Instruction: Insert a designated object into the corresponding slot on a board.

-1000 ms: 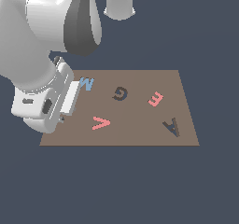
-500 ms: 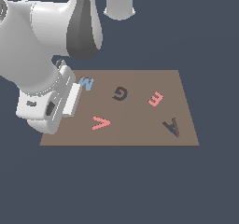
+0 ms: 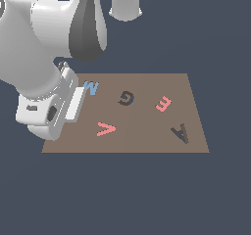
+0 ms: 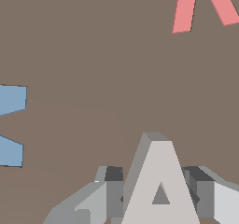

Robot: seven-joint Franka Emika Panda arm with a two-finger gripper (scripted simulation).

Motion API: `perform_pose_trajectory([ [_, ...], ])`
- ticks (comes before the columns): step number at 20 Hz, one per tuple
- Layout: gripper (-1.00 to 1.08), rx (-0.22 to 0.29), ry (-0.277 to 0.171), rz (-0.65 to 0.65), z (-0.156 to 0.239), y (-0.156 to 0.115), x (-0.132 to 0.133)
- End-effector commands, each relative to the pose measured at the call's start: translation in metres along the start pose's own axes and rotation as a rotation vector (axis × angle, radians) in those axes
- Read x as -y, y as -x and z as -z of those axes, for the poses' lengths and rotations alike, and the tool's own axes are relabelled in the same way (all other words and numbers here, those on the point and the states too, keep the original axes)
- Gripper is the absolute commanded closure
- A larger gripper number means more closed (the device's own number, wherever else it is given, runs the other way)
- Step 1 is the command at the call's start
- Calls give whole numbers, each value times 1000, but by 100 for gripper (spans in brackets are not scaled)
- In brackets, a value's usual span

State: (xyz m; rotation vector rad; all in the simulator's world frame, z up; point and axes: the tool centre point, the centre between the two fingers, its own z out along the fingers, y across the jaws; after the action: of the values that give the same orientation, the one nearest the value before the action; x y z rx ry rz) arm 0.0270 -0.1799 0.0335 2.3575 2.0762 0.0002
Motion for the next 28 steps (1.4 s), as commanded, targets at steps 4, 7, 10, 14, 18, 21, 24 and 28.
perform_pose_trajectory([
  [4, 108, 0, -1, -7, 0, -2, 2],
  [7, 108, 0, -1, -22, 0, -7, 4],
  [10, 108, 0, -1, -46, 0, -14, 8],
  [14, 108, 0, -1, -90, 0, -29, 15],
  [18, 108, 0, -1, -148, 1, -48, 23],
  [21, 108, 0, -1, -201, 1, -65, 29],
  [24, 108, 0, -1, -262, 1, -86, 34],
  [28, 108, 0, -1, -352, 2, -118, 41],
])
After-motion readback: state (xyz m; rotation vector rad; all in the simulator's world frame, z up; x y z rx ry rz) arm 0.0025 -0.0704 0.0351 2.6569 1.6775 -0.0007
